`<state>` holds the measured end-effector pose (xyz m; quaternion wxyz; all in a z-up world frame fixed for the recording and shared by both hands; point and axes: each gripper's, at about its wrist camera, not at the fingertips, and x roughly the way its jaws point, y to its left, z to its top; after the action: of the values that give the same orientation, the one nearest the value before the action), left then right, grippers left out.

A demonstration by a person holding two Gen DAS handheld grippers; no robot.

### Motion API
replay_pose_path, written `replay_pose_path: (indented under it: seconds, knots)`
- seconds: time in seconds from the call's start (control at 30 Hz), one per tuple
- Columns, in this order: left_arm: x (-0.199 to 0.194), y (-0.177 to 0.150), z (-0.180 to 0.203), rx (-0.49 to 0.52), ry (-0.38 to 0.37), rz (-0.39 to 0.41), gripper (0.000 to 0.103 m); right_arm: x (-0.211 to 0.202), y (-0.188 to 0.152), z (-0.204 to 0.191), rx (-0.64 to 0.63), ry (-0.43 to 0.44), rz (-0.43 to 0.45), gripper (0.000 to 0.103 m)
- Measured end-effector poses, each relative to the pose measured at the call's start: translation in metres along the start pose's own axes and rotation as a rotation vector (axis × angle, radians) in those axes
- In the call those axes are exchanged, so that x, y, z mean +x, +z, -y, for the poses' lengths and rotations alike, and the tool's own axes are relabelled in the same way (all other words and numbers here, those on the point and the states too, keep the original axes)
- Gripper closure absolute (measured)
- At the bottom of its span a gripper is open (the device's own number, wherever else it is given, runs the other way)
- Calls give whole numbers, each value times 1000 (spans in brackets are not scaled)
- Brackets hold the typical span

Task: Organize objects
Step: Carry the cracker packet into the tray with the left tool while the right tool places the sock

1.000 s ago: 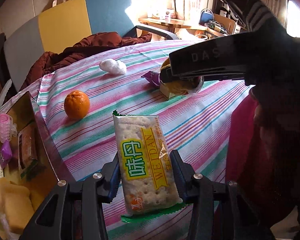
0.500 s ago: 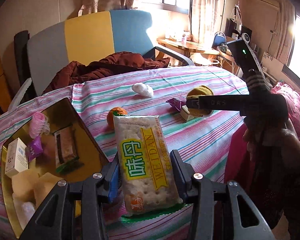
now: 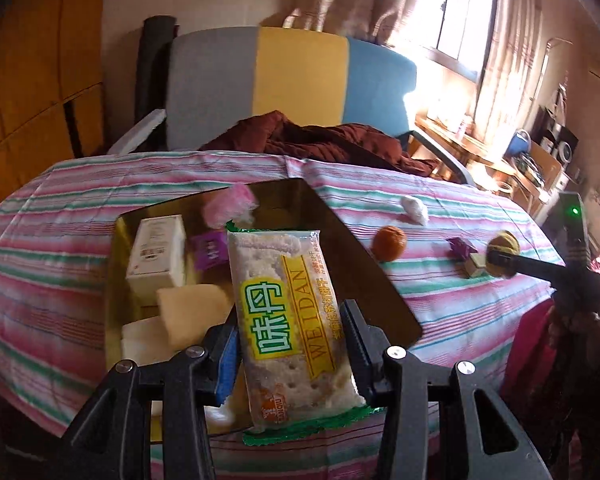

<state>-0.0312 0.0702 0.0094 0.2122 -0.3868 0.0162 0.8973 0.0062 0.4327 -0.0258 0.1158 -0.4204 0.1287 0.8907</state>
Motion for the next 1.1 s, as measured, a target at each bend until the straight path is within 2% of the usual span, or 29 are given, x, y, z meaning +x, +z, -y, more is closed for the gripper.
replay_pose_path:
  seconds: [0.1,0.23,0.43,0.6,0.87,1.03,1.1]
  knots:
    - [-12,-4,-44,-100,61,24,57,-8,-2,-24,-23,54,10,44]
    - [-19,-11,-82,-177,127,27,57,-20,-4,-74,-94,158,29,44]
    - [-23,-17,-113,-276,134,31,57,-29,-17,-151,-241,287,22,43]
    - [-20,-18,-113,-277,103,30,57,-19,-29,-184,-296,311,-15,43]
    - [-7,-6,-87,-222,14,27,57,-8,-33,-203,-329,314,-49,42]
    - [2,2,-75,-196,-7,15,57,-2,-37,-208,-332,321,-66,41]
    - [6,7,-74,-201,-11,8,57,2,-39,-208,-334,317,-73,37]
